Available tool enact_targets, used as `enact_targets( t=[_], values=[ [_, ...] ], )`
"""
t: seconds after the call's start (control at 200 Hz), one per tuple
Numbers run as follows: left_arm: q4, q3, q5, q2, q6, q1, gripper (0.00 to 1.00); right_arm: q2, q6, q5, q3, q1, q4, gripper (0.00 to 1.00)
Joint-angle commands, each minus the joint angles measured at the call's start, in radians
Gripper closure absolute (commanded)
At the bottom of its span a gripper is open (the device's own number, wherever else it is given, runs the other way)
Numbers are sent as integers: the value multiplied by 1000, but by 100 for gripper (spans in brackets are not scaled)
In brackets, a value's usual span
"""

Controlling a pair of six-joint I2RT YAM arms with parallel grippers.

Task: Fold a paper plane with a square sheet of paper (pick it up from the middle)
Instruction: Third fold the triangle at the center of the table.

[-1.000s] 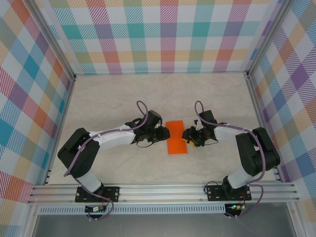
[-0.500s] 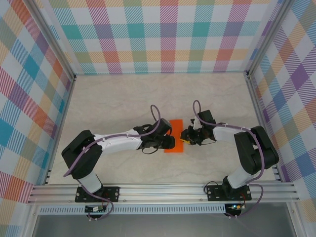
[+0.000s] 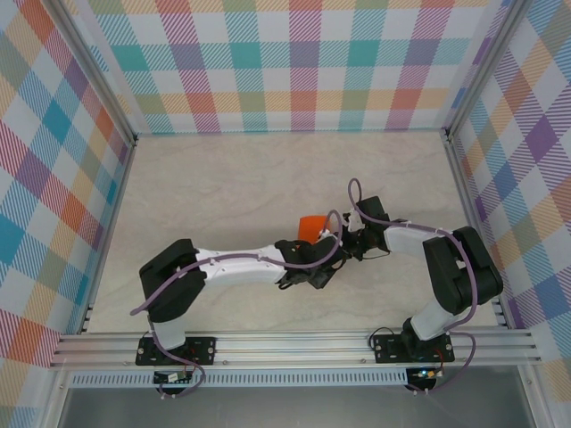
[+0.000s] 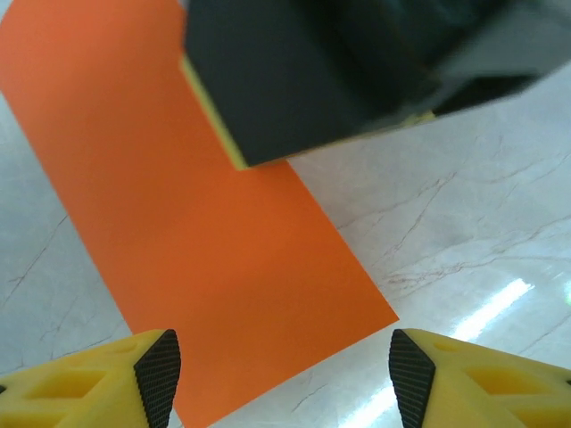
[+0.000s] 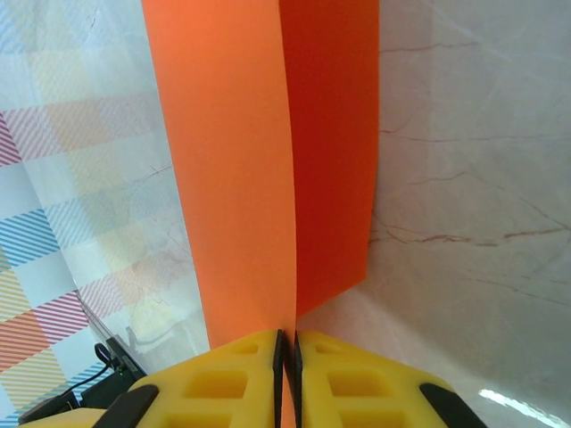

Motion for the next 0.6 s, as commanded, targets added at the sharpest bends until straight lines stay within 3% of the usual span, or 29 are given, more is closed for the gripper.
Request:
enact_targets(
  t=[0.0,0.595],
  values=[
    [-70,27,-104,32,92,-29,33,9,-2,-32,24,-1,-22,87],
    [-37,24,-84,68,139,-50,32,15,-5,-32,47,-7,-59,86]
  ],
)
